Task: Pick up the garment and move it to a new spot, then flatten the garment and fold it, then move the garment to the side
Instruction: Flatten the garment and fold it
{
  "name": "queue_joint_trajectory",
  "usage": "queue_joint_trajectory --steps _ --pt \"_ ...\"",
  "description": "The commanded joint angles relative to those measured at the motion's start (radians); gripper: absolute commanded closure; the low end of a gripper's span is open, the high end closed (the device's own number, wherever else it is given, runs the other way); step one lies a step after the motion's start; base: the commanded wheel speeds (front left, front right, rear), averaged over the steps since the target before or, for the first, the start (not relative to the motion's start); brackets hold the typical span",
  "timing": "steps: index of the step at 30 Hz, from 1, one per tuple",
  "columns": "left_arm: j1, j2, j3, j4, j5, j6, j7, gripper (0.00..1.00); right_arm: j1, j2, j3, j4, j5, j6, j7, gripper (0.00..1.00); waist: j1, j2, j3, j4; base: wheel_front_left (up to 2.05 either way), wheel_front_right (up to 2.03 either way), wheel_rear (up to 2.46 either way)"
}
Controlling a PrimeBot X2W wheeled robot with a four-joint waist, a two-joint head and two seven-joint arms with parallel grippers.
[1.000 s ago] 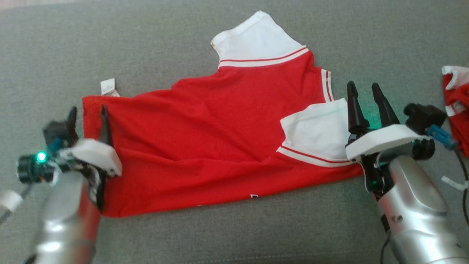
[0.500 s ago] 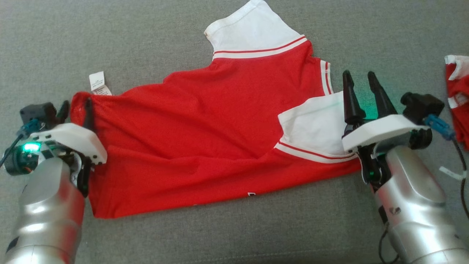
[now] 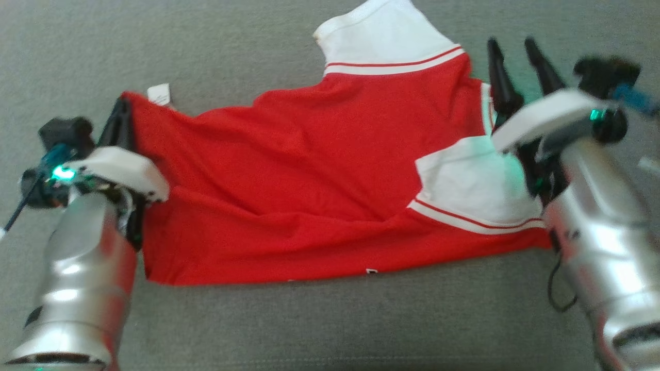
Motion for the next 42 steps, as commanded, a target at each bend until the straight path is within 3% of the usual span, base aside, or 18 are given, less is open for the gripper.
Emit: queue_joint_trajectory --steps 1,14,22,27,28,29,42 --pt "-0.044 0.020 0.007 -0.037 -0.012 0.002 -0.016 1.00 -0.060 -0.008 0.021 -0.007 -0.001 0.003 0.031 0.00 0.0000 0.0000 0.019 0.029 0.00 0.00 0.00" --pt "-0.085 -0.082 -0.154 -0.121 -0.084 0.002 -0.043 1.00 -0.398 -0.079 0.103 0.243 -0.108 0.003 0.313 0.00 0.0000 0.0000 0.112 0.208 0.00 0.00 0.00" --pt "-0.093 -0.119 -0.241 -0.156 -0.144 0.002 -0.052 1.00 -0.508 -0.106 0.125 0.382 -0.190 0.003 0.381 0.00 0.0000 0.0000 0.158 0.298 0.00 0.00 0.00" --pt "-0.096 -0.128 -0.272 -0.162 -0.176 0.002 -0.054 1.00 -0.541 -0.100 0.121 0.444 -0.225 0.003 0.386 0.00 0.0000 0.0000 0.176 0.316 0.00 0.00 0.00" --pt "-0.096 -0.129 -0.274 -0.162 -0.181 0.002 -0.055 1.00 -0.545 -0.100 0.120 0.452 -0.232 0.003 0.382 0.56 0.0000 0.0000 0.177 0.317 0.00 0.00 0.00" --pt "-0.095 -0.129 -0.276 -0.161 -0.185 0.002 -0.055 1.00 -0.549 -0.102 0.116 0.458 -0.239 0.003 0.370 1.00 0.0000 0.0000 0.177 0.316 0.00 0.00 0.00" --pt "-0.052 -0.070 -0.190 -0.197 -0.180 0.014 -0.056 1.00 -0.587 -0.140 -0.057 0.492 -0.340 0.003 0.012 1.00 0.0000 0.0000 0.158 0.250 0.00 0.00 0.00"
